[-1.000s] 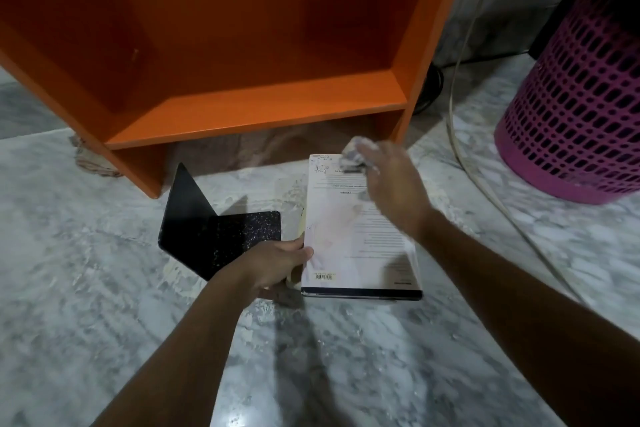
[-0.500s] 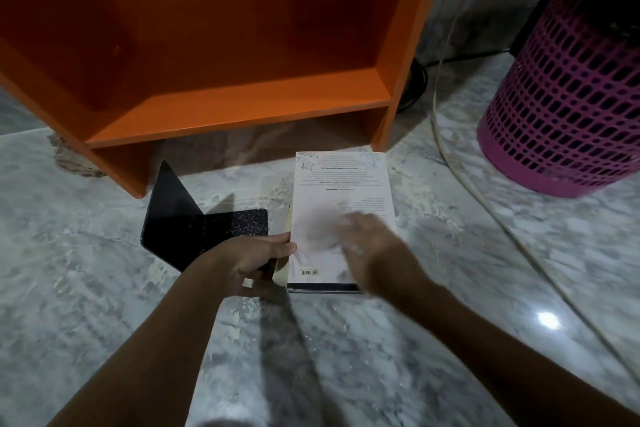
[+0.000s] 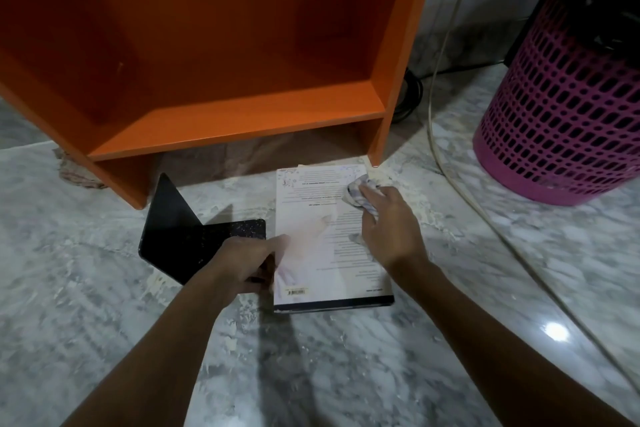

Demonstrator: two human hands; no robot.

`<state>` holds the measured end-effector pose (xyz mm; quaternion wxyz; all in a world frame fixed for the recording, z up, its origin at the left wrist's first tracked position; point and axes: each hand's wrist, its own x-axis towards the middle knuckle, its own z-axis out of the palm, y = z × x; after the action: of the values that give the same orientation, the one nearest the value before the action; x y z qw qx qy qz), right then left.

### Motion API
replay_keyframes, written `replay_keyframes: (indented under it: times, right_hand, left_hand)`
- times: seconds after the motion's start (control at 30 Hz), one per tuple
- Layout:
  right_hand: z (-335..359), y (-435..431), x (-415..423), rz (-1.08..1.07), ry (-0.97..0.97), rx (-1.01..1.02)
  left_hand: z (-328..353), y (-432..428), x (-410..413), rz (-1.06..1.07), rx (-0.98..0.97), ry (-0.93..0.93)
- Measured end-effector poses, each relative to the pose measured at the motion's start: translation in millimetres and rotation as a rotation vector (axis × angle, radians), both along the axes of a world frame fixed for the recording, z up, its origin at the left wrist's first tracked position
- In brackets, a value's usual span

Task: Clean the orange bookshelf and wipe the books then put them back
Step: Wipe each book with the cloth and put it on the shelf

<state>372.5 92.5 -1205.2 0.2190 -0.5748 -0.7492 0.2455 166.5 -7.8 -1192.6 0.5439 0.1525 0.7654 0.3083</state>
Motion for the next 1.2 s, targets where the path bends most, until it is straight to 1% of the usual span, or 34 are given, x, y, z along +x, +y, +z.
replay_keyframes:
  times: [0.17,0.3,0.43,0.5,0.57,0.63,0.73,0.77,0.87,0.93,0.97,1.03,1.1,1.17,1.2]
  right_hand:
    - [1.3,-13.0,-6.9,0.050,0.015,-0.045]
    - [1.5,-13.3,-8.5,0.066,0.072,-0.063]
    - [3.6,-11.8,-7.6,0.038,0.241,-0.141]
    - [7.0,-9.6,-6.5,0.015,0.356,-0.176]
    - [11.7,-7.3,-5.0,-0.009,0.463,-0.201]
    - [17.6,-4.8,-3.1,-0.032,0.538,-0.190]
    - [30.6,1.2,2.5,-0.078,0.634,-0.108]
    - [35.7,4.0,5.3,-0.097,0.677,-0.090]
    - [50.1,13.1,13.9,-0.215,0.835,-0.148]
    - [55.2,18.9,19.6,-0.268,0.920,-0.216]
    - [56.1,20.8,23.2,-0.283,0.920,-0.228]
    - [50.8,24.9,29.5,-0.315,0.855,-0.201]
    - [39.8,26.8,36.0,-0.333,0.738,-0.147]
    - [27.6,28.2,40.9,-0.296,0.650,-0.131]
    - [22.4,28.5,43.2,-0.268,0.625,-0.142]
  left_hand:
    - [-6.0,5.2,4.7,0.068,0.014,0.067]
    - [-3.7,3.0,2.5,0.088,0.045,0.026]
    - [21.2,1.3,0.3,0.111,0.212,-0.084]
    - [42.0,5.2,-4.1,0.061,0.299,-0.054]
    - [70.1,11.8,-4.8,-0.033,0.351,0.080]
    - [96.9,20.7,-0.9,-0.146,0.387,0.302]
    - [124.2,32.6,23.3,-0.373,0.398,0.665]
    - [126.4,35.2,34.9,-0.419,0.406,0.739]
    - [116.8,40.6,77.2,-0.453,0.438,0.790]
    - [99.8,43.8,106.1,-0.519,0.415,0.886]
    - [89.5,45.4,120.3,-0.571,0.401,0.937]
    - [67.8,47.4,145.4,-0.668,0.367,0.999]
    - [49.3,46.4,159.6,-0.732,0.340,1.046]
    - [33.0,42.6,161.8,-0.777,0.321,1.045]
    - [26.7,41.3,159.6,-0.813,0.304,1.013]
